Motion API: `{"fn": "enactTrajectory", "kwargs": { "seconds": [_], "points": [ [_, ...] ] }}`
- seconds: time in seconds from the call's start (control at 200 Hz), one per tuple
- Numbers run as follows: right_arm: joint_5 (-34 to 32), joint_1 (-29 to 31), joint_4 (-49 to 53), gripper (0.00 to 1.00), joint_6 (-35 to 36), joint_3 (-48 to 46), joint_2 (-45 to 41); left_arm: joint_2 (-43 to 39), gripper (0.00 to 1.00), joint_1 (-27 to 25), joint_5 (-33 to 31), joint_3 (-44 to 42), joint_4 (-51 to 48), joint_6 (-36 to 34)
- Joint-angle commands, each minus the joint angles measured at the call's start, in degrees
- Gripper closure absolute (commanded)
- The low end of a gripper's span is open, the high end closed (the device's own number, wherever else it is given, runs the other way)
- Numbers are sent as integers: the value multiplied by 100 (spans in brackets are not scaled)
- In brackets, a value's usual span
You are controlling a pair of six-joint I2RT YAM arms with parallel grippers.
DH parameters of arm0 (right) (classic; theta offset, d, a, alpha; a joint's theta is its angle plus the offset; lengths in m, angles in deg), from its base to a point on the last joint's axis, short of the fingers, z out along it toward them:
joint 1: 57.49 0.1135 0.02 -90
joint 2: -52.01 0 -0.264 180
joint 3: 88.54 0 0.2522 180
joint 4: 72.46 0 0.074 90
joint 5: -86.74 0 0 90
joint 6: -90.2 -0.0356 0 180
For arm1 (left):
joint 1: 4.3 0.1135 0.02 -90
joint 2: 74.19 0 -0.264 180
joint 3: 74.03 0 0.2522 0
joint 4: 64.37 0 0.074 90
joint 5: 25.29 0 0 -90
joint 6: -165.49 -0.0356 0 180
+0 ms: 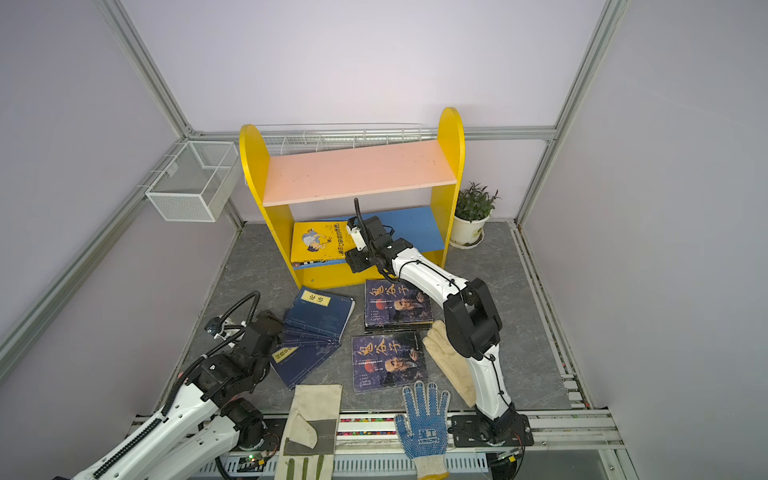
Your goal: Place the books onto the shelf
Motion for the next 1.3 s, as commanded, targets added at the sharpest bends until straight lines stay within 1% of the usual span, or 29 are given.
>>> {"fn": "enactTrajectory", "kwargs": {
  "seconds": [0.0, 0.13, 0.24, 0.355, 0.545, 0.595, 0.675, 0.74, 0.81, 0.895, 0.955, 0.995, 1.045, 1.105, 1.165, 1.22, 1.279, 1.294],
  "points": [
    [49, -32, 186, 37, 224, 44, 263, -2, 1, 32, -53, -55, -133, 12],
    [207, -40, 191, 45, 297, 174, 370, 1, 1, 32, -65, -60, -120, 12],
    [427, -25, 213, 54, 315, 362, 473, 45, 1, 32, -43, -61, -76, 12],
    [504, -25, 260, 64, 332, 548, 556, 97, 1, 32, -41, -38, -67, -3],
    [728, -15, 317, 67, 357, 549, 494, 98, 1, 32, -31, -41, -43, -30],
    [739, -18, 314, 64, 326, 488, 438, 91, 1, 32, -36, -44, -30, -49],
    [665, -20, 209, 47, 206, 249, 287, 98, 1, 32, -34, -38, 36, -117],
    [352, -29, -49, 38, 30, -125, 37, 107, 1, 32, -20, -38, 88, -176],
    [-30, -65, -443, 33, -219, -706, -380, 115, 1, 32, -7, -23, 130, -244],
    [-505, -168, -976, 31, -772, -1566, -1007, 133, 1, 32, 15, -18, 160, -327],
    [-946, -275, -1209, 31, -1475, -2209, -1469, 142, 1, 32, 19, -27, 166, -360],
    [-1257, -391, -1223, 31, -2145, -2616, -1766, 150, 1, 32, 16, -43, 192, -371],
    [-1586, -573, -1073, 31, -3255, -3158, -2132, 175, 1, 32, 40, -61, 242, -376],
    [-1675, -800, -1058, 32, -4451, -3924, -2544, 217, 1, 32, 95, -106, 371, -421],
    [-1729, -946, -1082, 32, -5286, -4575, -2874, 292, 1, 32, 180, -134, 561, -527],
    [-1703, -1042, -949, 32, -5648, -4870, -3055, 407, 1, 32, 301, -152, 811, -740],
    [-1713, -1105, -665, 32, -5703, -4957, -3159, 504, 1, 32, 487, -169, 1221, -1133],
    [-1712, -1113, -599, 32, -5673, -4958, -3164, 665, 1, 32, 603, -170, 1341, -1239]
  ]
}}
